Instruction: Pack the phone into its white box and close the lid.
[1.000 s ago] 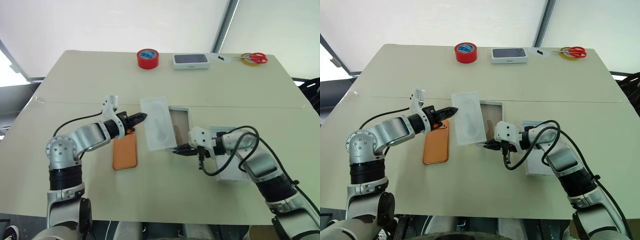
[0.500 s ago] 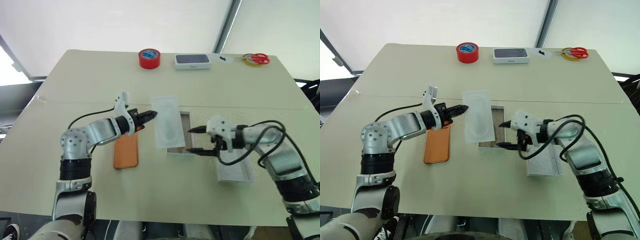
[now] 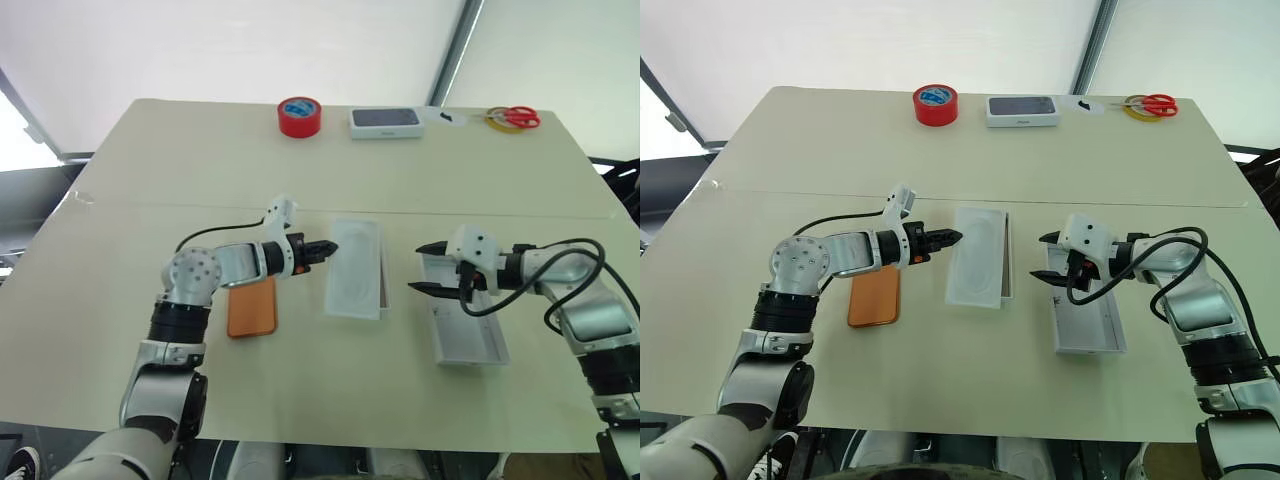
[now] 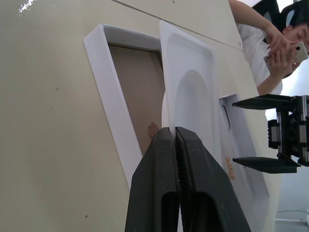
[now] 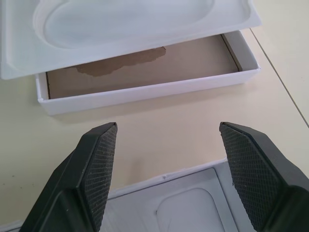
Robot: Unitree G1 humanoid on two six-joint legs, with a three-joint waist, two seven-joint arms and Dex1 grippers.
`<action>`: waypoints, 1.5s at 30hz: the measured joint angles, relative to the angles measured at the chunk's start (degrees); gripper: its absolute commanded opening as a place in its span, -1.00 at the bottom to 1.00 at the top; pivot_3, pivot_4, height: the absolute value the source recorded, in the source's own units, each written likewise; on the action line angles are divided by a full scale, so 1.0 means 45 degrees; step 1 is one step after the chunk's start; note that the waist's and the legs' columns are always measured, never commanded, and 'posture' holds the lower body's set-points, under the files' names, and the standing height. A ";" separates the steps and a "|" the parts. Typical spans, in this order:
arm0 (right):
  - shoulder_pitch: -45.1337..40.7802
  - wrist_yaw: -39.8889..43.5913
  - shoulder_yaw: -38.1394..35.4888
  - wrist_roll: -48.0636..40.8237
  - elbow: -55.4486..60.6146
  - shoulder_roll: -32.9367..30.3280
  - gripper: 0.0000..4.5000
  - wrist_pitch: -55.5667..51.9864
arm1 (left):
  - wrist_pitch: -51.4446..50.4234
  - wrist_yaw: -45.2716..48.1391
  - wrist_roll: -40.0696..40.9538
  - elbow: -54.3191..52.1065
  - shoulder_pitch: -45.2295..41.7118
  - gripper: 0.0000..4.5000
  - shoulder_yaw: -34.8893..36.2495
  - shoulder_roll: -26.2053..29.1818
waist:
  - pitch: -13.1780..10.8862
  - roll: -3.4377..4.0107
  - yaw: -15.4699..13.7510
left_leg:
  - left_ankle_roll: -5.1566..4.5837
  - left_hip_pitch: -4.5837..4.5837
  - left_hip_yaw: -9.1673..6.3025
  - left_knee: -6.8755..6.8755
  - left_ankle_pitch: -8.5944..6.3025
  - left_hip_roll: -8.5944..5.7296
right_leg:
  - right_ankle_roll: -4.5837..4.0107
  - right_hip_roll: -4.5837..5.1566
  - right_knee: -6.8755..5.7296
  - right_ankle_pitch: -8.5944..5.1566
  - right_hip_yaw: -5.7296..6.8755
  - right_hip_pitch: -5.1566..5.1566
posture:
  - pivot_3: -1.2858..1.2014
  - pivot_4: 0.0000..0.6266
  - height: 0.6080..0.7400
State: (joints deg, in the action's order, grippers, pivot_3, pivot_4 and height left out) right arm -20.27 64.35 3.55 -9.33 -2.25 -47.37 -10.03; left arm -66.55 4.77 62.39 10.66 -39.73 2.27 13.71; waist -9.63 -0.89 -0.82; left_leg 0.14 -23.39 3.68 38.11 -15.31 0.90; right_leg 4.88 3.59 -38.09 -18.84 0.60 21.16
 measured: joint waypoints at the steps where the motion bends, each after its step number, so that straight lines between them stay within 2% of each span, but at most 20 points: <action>1: 0.0184 -0.0013 -0.0001 0.0000 0.0036 -0.0004 0.57 -0.0002 | 0.0022 0.0044 -0.0188 0.0150 -0.0071 -1.00 0.0079 -0.0170 | 0.0000 -0.0001 -0.0014 | 0.0000 -0.0001 0.0000 0.0002 0.0000 -0.0004 | 0.0001 0.0005 0.0001 0.0001 0.0001 -0.0004 | 0.03 -0.52 1.00; 7: 0.0759 -0.0209 -0.0116 -0.0011 0.0492 -0.0058 0.57 -0.0018 | 0.0170 0.0428 -0.1031 0.0860 -0.0449 -1.00 0.0392 -0.0700 | -0.0001 -0.0002 0.0048 | 0.0003 0.0000 0.0000 -0.0003 0.0002 0.0003 | 0.0005 -0.0002 0.0001 0.0002 0.0000 0.0006 | 0.03 -0.52 1.00; 19: 0.1343 -0.0508 -0.0442 -0.0101 0.1004 -0.0137 0.57 -0.0191 | 0.0146 0.1003 -0.2276 0.1642 -0.0861 -1.00 0.1154 -0.0998 | -0.0002 -0.0003 0.0026 | 0.0004 0.0000 0.0000 -0.0001 0.0002 0.0000 | 0.0006 0.0000 0.0001 0.0003 0.0001 0.0002 | 0.03 -0.52 1.00; 22: 0.1380 -0.0566 -0.0445 -0.0100 0.1048 -0.0136 0.59 -0.0197 | 0.0062 0.1161 -0.2384 0.1642 -0.0861 -0.59 0.1239 -0.1272 | -0.0002 -0.0003 0.0015 | 0.0004 0.0000 0.0000 -0.0001 0.0002 0.0000 | 0.0006 0.0002 0.0002 0.0003 0.0000 0.0000 | 0.03 -0.52 1.00; 27: 0.1381 -0.0619 -0.0445 -0.0095 0.1057 -0.0136 0.59 -0.0186 | -0.0088 0.1199 -0.2639 0.1281 -0.0897 0.49 0.1234 -0.1843 | -0.0002 -0.0004 0.0029 | 0.0004 0.0000 0.0000 -0.0001 0.0002 0.0000 | 0.0007 0.0001 0.0001 0.0003 0.0001 0.0000 | 0.03 -0.52 1.00; 34: 0.1033 -0.0650 -0.0451 -0.0507 0.1057 0.0126 0.59 -0.0399 | -0.0781 0.1180 -0.2703 0.0117 -0.0937 0.49 0.1434 -0.1366 | -0.0005 -0.0007 0.0046 | 0.0008 -0.0002 -0.0001 -0.0003 0.0004 0.0002 | 0.0007 0.0000 -0.0001 0.0003 0.0000 0.0007 | 0.03 -0.52 1.00; 36: 0.0819 -0.0653 -0.0478 -0.0787 0.1059 0.0317 0.35 -0.0592 | -0.1068 0.1194 -0.2599 -0.0495 -0.0947 0.51 0.1564 -0.1255 | -0.0005 -0.0008 0.0048 | 0.0008 -0.0002 -0.0003 -0.0003 0.0004 0.0003 | 0.0007 -0.0001 -0.0001 0.0003 0.0000 0.0007 | 0.03 -0.52 1.00; 38: 0.0667 -0.0656 -0.0478 -0.1002 0.1062 0.0368 0.01 -0.0760 | -0.1262 0.1193 -0.2588 -0.1050 -0.0948 0.51 0.1690 -0.1181 | -0.0005 -0.0007 0.0020 | 0.0008 -0.0002 -0.0005 -0.0003 0.0004 0.0002 | 0.0007 0.0000 0.0000 0.0003 0.0000 0.0003 | 0.03 -0.52 1.00; 41: 0.0255 -0.0712 -0.0471 -0.1157 0.1051 0.0579 -0.72 -0.0867 | -0.1346 0.1178 -0.2749 -0.1863 -0.0850 0.51 0.1622 -0.0768 | -0.0005 -0.0009 0.0045 | 0.0008 -0.0001 -0.0006 -0.0002 0.0004 0.0000 | 0.0008 0.0001 0.0000 0.0004 0.0000 0.0002 | 0.03 -0.52 1.00; 42: 0.0031 -0.0714 -0.0472 -0.1310 0.1058 0.0812 -0.95 -0.0961 | -0.1112 0.1313 -0.3085 -0.2448 -0.0604 0.51 0.1254 -0.0283 | -0.0005 -0.0008 0.0091 | 0.0010 0.0000 -0.0005 -0.0009 0.0004 0.0003 | 0.0008 -0.0003 0.0000 0.0004 -0.0001 0.0007 | 0.03 -0.52 1.00; 45: -0.0301 -0.0765 -0.0375 -0.1493 0.1070 0.1291 -0.98 -0.1070 | 0.0534 0.2071 -0.4508 -0.3853 0.0441 0.51 0.0067 0.1011 | -0.0003 -0.0001 0.0162 | 0.0026 0.0001 -0.0004 -0.0038 0.0013 0.0006 | 0.0007 -0.0008 0.0002 0.0004 -0.0001 0.0020 | 0.03 -0.52 1.00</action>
State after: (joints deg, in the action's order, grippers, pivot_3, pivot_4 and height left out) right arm -21.63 60.91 1.86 -16.05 2.56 -41.56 -14.85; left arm -64.14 14.09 42.10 -6.68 -37.75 2.57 18.26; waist -9.65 -0.89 -0.09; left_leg 0.26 -23.39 3.66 37.94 -15.25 0.92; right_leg 4.91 3.55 -38.08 -18.83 0.59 21.25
